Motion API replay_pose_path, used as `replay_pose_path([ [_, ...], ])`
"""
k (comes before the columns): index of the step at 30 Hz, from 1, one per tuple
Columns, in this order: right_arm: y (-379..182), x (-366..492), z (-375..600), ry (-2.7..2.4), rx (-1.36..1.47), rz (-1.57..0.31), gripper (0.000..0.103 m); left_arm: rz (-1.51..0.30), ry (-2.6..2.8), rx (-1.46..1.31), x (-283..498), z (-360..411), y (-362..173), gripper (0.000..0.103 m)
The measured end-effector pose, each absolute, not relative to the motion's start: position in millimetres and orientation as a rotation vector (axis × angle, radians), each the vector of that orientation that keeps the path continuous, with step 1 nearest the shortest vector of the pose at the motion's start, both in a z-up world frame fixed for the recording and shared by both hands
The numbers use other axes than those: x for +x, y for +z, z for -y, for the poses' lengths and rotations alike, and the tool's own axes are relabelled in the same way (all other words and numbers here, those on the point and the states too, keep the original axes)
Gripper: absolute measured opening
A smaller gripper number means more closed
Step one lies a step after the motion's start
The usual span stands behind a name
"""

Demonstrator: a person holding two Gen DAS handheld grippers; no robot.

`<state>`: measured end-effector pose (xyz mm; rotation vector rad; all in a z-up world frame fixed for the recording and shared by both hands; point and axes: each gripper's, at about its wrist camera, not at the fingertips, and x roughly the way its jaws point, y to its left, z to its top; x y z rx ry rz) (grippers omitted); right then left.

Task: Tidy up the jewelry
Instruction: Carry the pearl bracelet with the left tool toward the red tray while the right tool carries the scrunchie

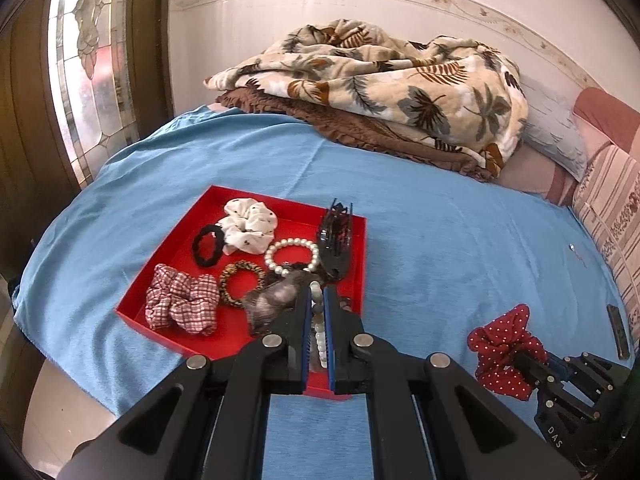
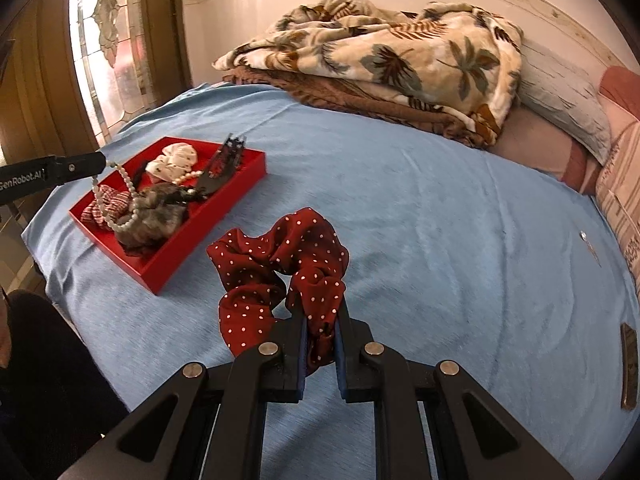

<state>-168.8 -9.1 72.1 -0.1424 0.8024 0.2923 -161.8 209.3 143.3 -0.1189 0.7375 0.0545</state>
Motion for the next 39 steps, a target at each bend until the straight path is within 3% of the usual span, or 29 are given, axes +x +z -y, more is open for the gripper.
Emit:
replay_pose_path([
  [18, 94.6, -154.7, -45.4, 0.392, -0.194, -0.769, 0.013, -0.702, 0.151, -0.123, -139.7, -259.3, 156.9, 0.006],
  [39, 118.3, -121.1, -111.9, 0.484, -0.182, -0.747, 0.014, -0.729, 0.099, -0.189, -52.4, -328.3, 156.4, 0.006],
])
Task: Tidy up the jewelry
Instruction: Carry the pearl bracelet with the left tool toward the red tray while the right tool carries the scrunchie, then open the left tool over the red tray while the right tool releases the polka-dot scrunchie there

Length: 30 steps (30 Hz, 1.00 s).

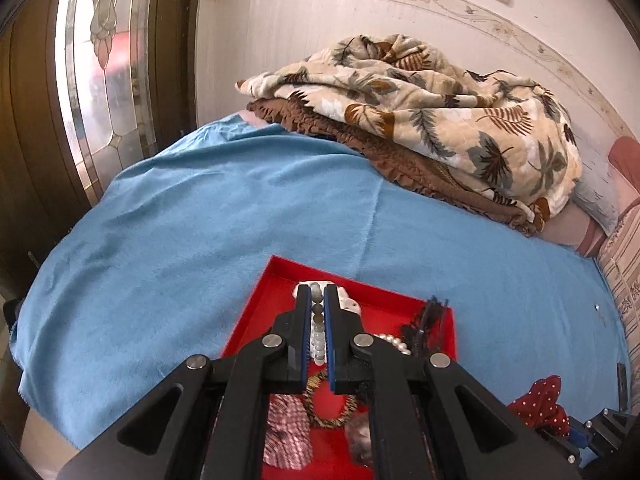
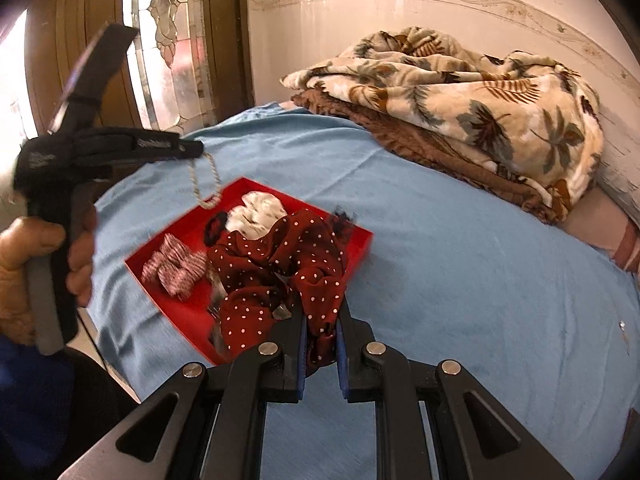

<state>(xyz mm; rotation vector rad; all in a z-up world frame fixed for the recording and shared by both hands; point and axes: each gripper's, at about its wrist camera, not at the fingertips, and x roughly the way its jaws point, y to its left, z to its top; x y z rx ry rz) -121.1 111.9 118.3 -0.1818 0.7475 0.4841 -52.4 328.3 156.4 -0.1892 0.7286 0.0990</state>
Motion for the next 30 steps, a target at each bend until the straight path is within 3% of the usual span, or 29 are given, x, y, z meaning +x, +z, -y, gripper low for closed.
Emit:
replay_pose_path([
  [9, 92.0, -111.5, -168.6, 0.613, -0.184, -0.81, 0.015, -0.82, 0.054, -0.258, -33.1, -351.3, 114.3, 0.006],
  [30, 36.4, -95.5, -194.0, 0.703, -0.143, -0.925, 0.015, -0.836, 0.107, -0.149, -15.7, -339.5, 103.9, 0.006],
])
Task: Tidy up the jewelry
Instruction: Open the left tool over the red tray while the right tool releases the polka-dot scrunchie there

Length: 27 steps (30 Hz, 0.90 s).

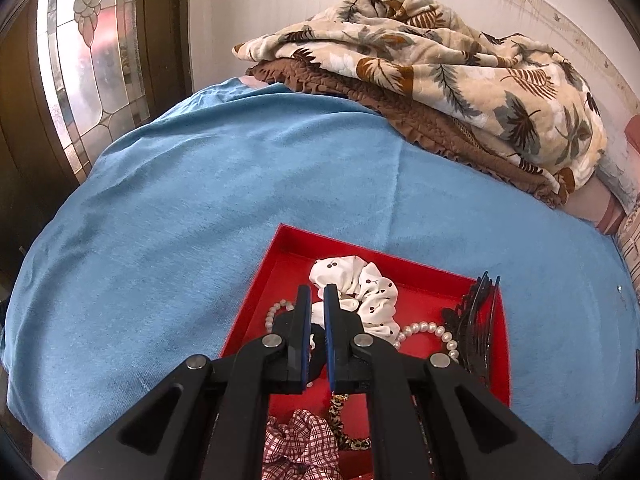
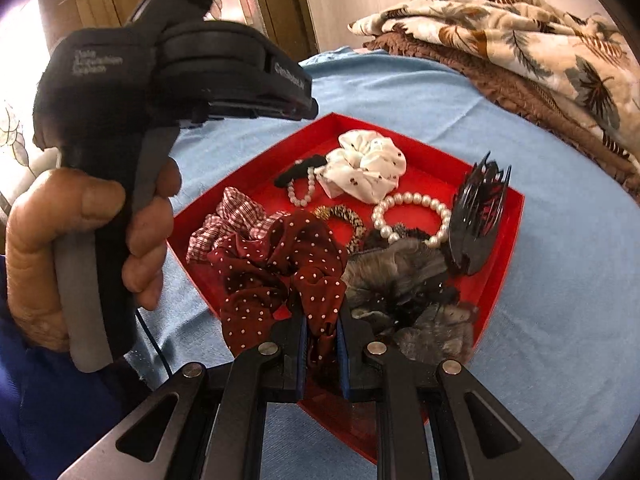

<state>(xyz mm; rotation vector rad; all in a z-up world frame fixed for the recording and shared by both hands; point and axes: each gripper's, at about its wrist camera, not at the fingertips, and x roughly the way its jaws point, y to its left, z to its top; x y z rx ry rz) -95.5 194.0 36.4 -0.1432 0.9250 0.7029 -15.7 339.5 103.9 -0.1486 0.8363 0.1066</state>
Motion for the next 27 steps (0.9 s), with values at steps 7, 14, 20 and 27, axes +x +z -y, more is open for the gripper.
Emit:
replay_pose_path([
  [7, 29.2, -97.8, -198.4, 0.699, -0.169, -0.928, 0.019, -0.85, 0.114, -0.148, -14.6, -339.1, 100.0, 0.019],
  [14, 29.9, -99.8, -199.5, 0.693, -0.183, -0.922, 0.021, -0.83, 0.117, -0.151, -19.8, -340.6, 101.9, 0.033],
  [20, 30.2, -100.9, -199.8, 0.686, -0.182, -0.932, 0.021, -0.836, 0.114, -0.149, -20.7, -339.8, 100.9, 0.033],
  [27, 33.9, -104.0, -199.7, 0.685, -0.183, -0.922, 0.027, -0.855, 0.118, -0.141, -20.4, -338.2, 96.7, 0.04],
])
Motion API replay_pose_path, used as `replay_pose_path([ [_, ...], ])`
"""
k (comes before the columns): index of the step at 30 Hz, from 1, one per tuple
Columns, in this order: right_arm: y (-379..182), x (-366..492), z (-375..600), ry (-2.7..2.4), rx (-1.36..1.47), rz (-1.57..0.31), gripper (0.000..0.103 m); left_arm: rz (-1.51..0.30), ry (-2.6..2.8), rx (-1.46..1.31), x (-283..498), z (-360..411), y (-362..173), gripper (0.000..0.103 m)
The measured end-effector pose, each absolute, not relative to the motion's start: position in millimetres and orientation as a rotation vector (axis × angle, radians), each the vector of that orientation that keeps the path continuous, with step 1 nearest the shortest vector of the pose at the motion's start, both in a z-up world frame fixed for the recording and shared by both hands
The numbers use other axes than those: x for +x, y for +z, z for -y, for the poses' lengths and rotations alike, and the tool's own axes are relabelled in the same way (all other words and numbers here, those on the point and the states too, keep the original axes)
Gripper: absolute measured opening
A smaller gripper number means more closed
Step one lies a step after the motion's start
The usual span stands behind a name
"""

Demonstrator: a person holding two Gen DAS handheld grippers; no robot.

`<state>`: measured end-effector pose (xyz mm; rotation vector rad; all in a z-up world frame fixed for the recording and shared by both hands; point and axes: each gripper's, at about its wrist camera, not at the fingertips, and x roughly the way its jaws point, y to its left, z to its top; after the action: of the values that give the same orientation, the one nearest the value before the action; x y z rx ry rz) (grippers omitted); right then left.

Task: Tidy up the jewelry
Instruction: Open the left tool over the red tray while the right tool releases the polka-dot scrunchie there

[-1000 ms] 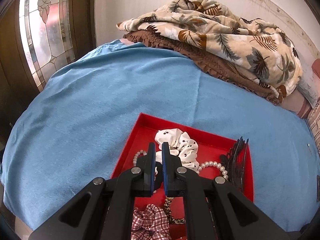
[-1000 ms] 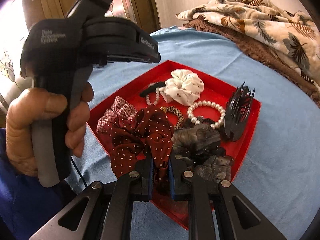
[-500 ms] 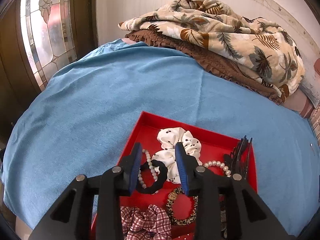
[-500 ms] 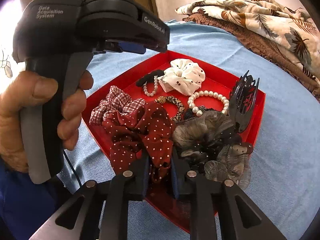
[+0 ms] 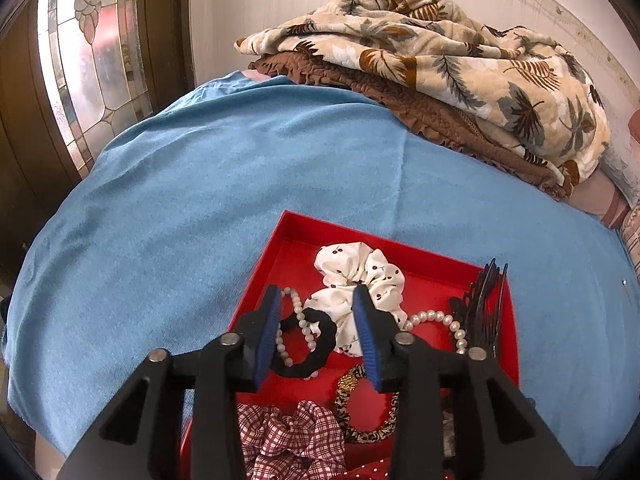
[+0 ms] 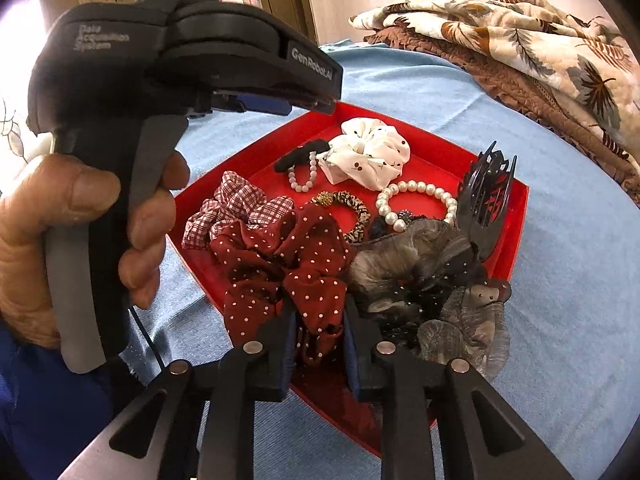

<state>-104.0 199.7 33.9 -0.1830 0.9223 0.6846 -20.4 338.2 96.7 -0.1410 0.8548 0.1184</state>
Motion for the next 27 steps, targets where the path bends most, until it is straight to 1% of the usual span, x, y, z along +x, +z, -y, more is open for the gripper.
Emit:
replay_pose_path([
  [1, 34.7, -104.3, -199.1, 0.684, -0.18, -0.919, 0.029, -0.854, 0.12, -0.142, -20.7, -338.7, 96.8, 0.043],
  [6, 39.0, -106.9, -196.8, 0.684, -0.168, -0.905, 0.04, -0.853, 0.123, -0.152, -22.8, -342.0, 96.4, 0.046],
  [12, 41.1, -111.2, -196.6, 0.682, -0.174, -0.897, 0.042, -0.862, 0.122, -0.137, -23.5, -340.5, 94.6, 0.048],
  [13, 42.2, -112.3, -196.4, 0.68, -0.176, -0.892, 0.043, -0.864, 0.122, -0.133, -23.7, -340.0, 94.2, 0.05],
  [15, 45.3, -114.9, -194.4, 0.677, -0.176, -0.879, 0.051, -0.863, 0.126, -0.128, -24.3, -339.2, 94.2, 0.055],
  [16, 47.8, -116.6, -193.0, 0.674, -0.176, -0.87, 0.053, -0.861, 0.13, -0.126, -24.8, -339.0, 94.4, 0.059],
  [19, 54.8, -121.2, -188.4, 0.672, -0.168, -0.849, 0.058, -0.853, 0.14, -0.127, -27.0, -340.0, 95.4, 0.066],
  [21, 59.4, -124.5, -184.7, 0.667, -0.16, -0.836, 0.061, -0.853, 0.142, -0.13, -28.4, -340.6, 95.2, 0.068],
  [27, 70.4, -133.8, -168.2, 0.646, -0.125, -0.809, 0.064, -0.854, 0.15, -0.113, -34.4, -336.6, 93.6, 0.07],
])
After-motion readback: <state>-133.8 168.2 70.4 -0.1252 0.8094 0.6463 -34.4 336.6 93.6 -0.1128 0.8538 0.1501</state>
